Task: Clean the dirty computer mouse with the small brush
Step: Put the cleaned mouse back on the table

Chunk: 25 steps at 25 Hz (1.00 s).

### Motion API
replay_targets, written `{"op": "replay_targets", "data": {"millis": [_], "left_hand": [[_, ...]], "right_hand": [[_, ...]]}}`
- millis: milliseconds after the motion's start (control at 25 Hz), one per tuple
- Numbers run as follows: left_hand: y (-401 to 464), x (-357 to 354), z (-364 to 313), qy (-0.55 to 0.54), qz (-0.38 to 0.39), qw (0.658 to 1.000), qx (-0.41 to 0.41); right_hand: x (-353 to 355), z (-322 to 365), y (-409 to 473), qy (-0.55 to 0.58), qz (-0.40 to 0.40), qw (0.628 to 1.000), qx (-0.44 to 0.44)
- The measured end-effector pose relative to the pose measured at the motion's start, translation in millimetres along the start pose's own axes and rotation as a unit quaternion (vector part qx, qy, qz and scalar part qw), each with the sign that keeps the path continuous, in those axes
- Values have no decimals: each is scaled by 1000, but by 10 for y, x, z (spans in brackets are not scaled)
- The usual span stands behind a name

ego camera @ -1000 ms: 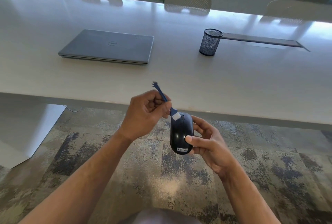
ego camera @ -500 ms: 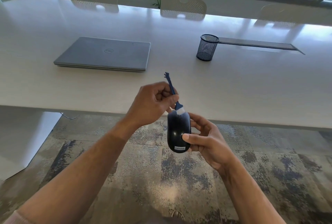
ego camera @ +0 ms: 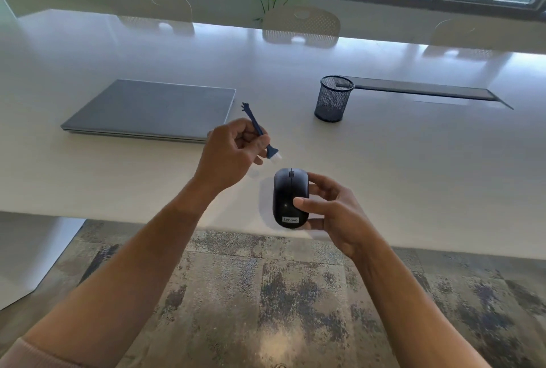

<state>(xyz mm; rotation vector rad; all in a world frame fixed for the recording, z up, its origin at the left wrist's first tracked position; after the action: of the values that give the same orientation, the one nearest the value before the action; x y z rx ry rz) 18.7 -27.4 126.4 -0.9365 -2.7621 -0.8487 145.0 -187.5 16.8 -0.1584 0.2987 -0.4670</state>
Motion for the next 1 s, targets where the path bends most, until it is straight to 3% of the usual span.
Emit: {"op": "replay_targets", "data": {"millis": [320, 1000], "left_hand": [[527, -76, 233, 11, -45, 999, 17], [1135, -205, 595, 8, -3, 1000, 30]], "right_hand": [[202, 278, 841, -29, -3, 999, -43], [449, 420, 1547, -157, -142, 976, -45]]}}
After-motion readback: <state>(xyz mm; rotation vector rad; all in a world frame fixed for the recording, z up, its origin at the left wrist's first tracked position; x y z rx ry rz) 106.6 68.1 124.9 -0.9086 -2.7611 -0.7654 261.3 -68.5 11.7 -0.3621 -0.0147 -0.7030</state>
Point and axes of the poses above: each hand's wrist, its own y-axis towards the middle knuckle, its own x-axis out of the back of the hand, z = x × y, the point moved 9 cm from there along y, towards the middle knuckle, and after that the axes turned 6 degrees about -x, right-handed, at the moved point
